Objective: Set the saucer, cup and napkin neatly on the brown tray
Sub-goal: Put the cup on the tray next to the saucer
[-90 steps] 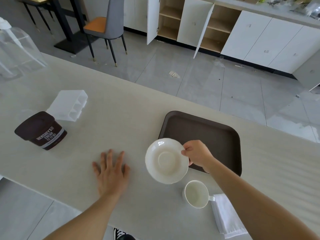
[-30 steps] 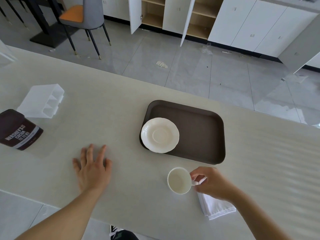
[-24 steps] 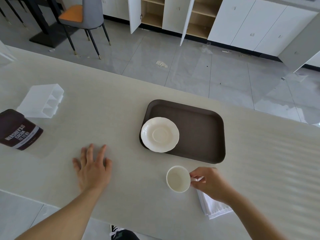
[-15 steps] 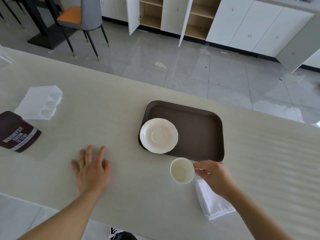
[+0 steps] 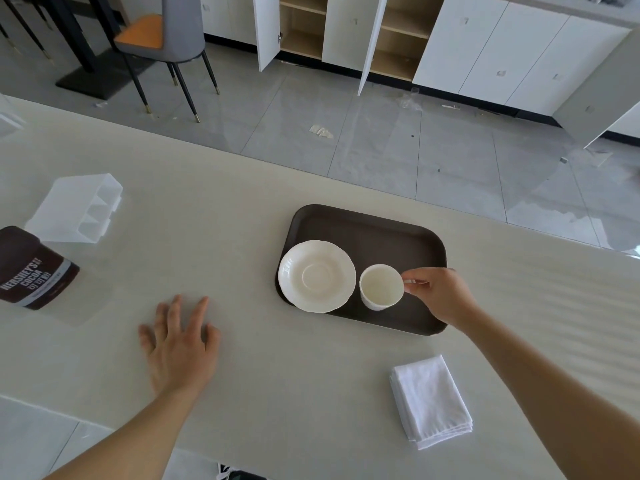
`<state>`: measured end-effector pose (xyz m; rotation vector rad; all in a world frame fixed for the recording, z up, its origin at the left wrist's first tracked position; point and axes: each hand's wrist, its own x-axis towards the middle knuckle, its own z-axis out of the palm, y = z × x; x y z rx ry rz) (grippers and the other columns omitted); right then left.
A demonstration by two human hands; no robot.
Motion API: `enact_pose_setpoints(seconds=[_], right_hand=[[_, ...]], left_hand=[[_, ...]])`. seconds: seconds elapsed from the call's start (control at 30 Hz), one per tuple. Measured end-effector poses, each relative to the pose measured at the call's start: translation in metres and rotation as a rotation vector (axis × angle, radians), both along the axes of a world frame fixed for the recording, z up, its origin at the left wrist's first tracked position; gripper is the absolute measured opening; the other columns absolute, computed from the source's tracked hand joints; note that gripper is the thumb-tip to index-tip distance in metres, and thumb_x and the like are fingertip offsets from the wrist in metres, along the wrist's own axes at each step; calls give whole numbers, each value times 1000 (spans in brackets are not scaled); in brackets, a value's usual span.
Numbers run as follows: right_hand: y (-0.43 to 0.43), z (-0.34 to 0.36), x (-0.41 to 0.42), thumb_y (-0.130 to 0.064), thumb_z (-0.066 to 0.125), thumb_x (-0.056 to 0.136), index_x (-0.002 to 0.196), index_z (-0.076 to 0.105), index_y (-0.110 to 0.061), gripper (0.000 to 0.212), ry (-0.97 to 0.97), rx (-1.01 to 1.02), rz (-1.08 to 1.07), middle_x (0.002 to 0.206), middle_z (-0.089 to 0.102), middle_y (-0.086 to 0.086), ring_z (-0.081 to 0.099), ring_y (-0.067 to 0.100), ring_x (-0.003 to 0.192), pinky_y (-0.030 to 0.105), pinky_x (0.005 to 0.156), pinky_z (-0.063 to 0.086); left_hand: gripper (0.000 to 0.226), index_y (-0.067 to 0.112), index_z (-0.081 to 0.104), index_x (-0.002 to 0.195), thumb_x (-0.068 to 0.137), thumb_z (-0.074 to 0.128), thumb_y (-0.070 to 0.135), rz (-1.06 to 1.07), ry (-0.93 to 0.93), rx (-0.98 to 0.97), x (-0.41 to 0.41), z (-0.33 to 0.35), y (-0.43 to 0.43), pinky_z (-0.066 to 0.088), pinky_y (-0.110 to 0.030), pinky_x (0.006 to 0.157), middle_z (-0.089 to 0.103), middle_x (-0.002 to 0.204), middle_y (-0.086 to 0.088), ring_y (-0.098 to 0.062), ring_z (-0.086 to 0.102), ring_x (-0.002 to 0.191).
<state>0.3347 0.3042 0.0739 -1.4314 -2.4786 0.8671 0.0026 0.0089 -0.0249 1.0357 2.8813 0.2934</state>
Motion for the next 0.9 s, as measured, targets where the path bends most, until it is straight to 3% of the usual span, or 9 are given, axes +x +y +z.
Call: enact_pose_setpoints(seconds=[0.17, 0.3, 0.43, 0.57, 0.67, 0.9], right_hand=[[17, 0, -8, -16, 73, 89, 101, 80, -17, 13, -43, -19, 41, 94, 74, -3, 64, 15, 83, 17, 71, 43], [22, -1, -13, -13, 72, 90, 102, 79, -18, 15, -54, -40, 53, 90, 70, -7, 64, 15, 83, 9, 67, 40], [26, -1, -15, -11, 70, 91, 102, 79, -18, 15, -58, -76, 55, 91, 72, -5, 66, 16, 84, 10, 68, 41], [28, -1, -18, -9, 68, 93, 103, 78, -16, 16, -74, -72, 88, 95, 74, 1, 66, 18, 87, 18, 69, 45], [27, -1, -20, -6, 67, 93, 105, 77, -13, 17, -60, -60, 89, 102, 75, 6, 67, 24, 92, 28, 78, 47], [21, -5, -20, -6, 62, 96, 114, 74, -14, 23, -23, -43, 43, 113, 73, 7, 64, 25, 100, 27, 82, 44]], left_hand=[[57, 35, 45, 142, 87, 33, 42, 2, -3, 9, 1, 3, 1, 7, -56, 118, 36, 155, -11, -33, 21, 147], [57, 34, 48, 140, 86, 33, 41, 6, 1, 19, 1, 4, 1, 9, -56, 117, 37, 154, -12, -34, 23, 146], [56, 34, 48, 140, 86, 34, 41, 5, 12, 26, 1, 2, 0, 11, -57, 117, 38, 154, -12, -34, 24, 146], [56, 35, 47, 140, 86, 34, 41, 2, 20, 29, 0, -1, 0, 11, -57, 116, 38, 153, -11, -34, 24, 146], [55, 36, 46, 140, 86, 34, 41, 1, 24, 30, -1, -3, 0, 11, -57, 116, 38, 153, -11, -34, 24, 146], [54, 38, 43, 140, 87, 33, 42, 1, 21, 14, -2, -6, -1, 10, -57, 117, 36, 154, -10, -33, 22, 146]])
